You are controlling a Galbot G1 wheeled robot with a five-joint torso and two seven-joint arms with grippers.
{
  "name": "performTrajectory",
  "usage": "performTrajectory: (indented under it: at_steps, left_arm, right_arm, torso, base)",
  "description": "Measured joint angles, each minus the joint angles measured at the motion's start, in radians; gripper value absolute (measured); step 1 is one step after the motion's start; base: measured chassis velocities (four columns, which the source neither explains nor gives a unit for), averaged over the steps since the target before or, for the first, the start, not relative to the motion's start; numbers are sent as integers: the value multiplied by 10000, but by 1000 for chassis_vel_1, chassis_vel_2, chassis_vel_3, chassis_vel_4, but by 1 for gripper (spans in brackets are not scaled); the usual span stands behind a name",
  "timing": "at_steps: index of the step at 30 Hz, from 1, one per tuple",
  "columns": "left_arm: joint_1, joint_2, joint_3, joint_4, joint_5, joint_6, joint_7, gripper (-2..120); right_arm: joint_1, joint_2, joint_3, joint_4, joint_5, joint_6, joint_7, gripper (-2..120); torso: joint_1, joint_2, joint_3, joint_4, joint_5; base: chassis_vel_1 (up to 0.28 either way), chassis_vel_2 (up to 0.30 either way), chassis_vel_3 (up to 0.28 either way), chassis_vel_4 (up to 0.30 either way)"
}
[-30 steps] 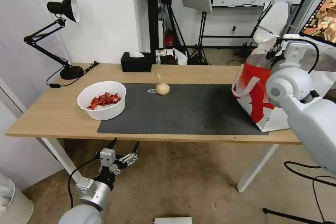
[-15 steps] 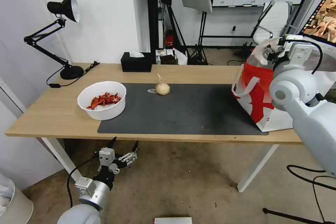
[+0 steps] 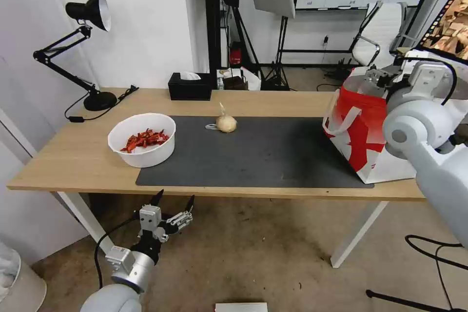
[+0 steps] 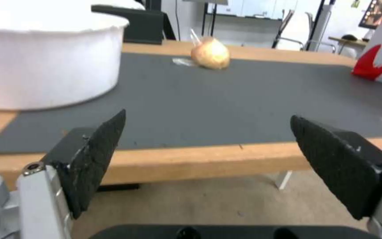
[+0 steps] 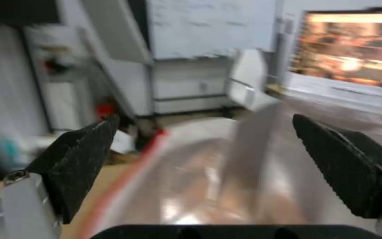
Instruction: Pick up the trash from the table and place it into the takeout bag.
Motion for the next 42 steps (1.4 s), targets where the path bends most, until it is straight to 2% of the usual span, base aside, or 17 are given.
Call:
performTrajectory:
  at_steps: [2, 4, 7, 8, 11, 13, 16, 17, 20, 22, 24, 27, 32, 42]
  left_arm:
    - [2, -9, -78, -71, -21, 0, -14, 100]
    - [4, -12, -94, -91, -22, 1, -14, 100]
    - [82, -125, -264, -150, -23, -31, -20, 100]
    - [82, -125, -264, -150, -23, -31, -20, 100]
    - [302, -253, -551, -275, -19, -134, -26, 100]
    - [365, -283, -626, -304, -16, -188, -28, 100]
    - [602, -348, -857, -386, 33, -397, -31, 100]
    - [602, -348, -857, -386, 33, -397, -31, 100]
    - [765, -380, -943, -397, 207, -538, -25, 100]
    - [803, -399, -957, -391, 283, -565, -19, 100]
    - [973, -488, -983, -307, 573, -649, 3, 100]
    - [1078, -564, -970, -230, 728, -683, 27, 100]
    - [1109, -703, -846, -20, 1038, -703, 46, 100]
    - [1166, -829, -720, 99, 1218, -785, 61, 100]
  right_arm:
    - [-646, -179, 214, 596, 65, 622, -1134, 100]
    - [-910, -231, 283, 816, 69, 759, -1406, 100]
    - [-2638, -333, 583, 2178, -160, 1092, -2313, 100]
    - [-2638, -333, 583, 2178, -160, 1092, -2313, 100]
    - [-4305, -28, 799, 2992, -1118, 1466, -3053, 100]
    - [-4903, 98, 847, 3150, -1549, 1638, -3289, 100]
    - [-6918, 580, 921, 3353, -3160, 2796, -4189, 100]
    - [-6918, 580, 921, 3353, -3160, 2796, -4189, 100]
    - [-8377, 1088, 981, 3317, -4594, 3948, -4352, 100]
    - [-8756, 1239, 999, 3266, -4970, 4225, -4352, 100]
    - [-9961, 1728, 1032, 3040, -6141, 5074, -4340, 100]
    - [-10857, 2106, 978, 2815, -6810, 5513, -4314, 100]
    - [-11303, 2450, 778, 2270, -7405, 5842, -4346, 100]
    - [-11223, 2566, 674, 2028, -7435, 5781, -4384, 100]
  torso:
    - [0, 1, 0, 1, -4]
    - [-1, 1, 0, 0, -2]
    - [-1, 1, -1, -3, -3]
    - [-1, 1, -1, -3, -3]
    - [-1, 2, -1, 1, -3]
    - [-1, 1, -1, 0, -1]
    - [-2, 2, -2, -2, 1]
    - [-2, 2, -2, -2, 1]
    - [-2, 3, -2, -1, -3]
    - [-1, 2, -2, -1, -2]
    - [-2, 2, -2, 0, -2]
    - [-3, 3, -2, -5, -3]
    - [-2, 2, -1, -1, -2]
    - [-1, 1, 0, 0, -2]
  base:
    - [0, 0, 0, 0]
    - [0, 0, 0, 0]
    - [0, 0, 0, 0]
    - [0, 0, 0, 0]
    - [0, 0, 0, 0]
    - [0, 0, 0, 0]
    - [0, 0, 0, 0]
    - [0, 0, 0, 0]
    - [0, 0, 0, 0]
    - [0, 0, 0, 0]
    - [0, 0, 0, 0]
    - [0, 0, 0, 0]
    - [0, 0, 0, 0]
    - [0, 0, 0, 0]
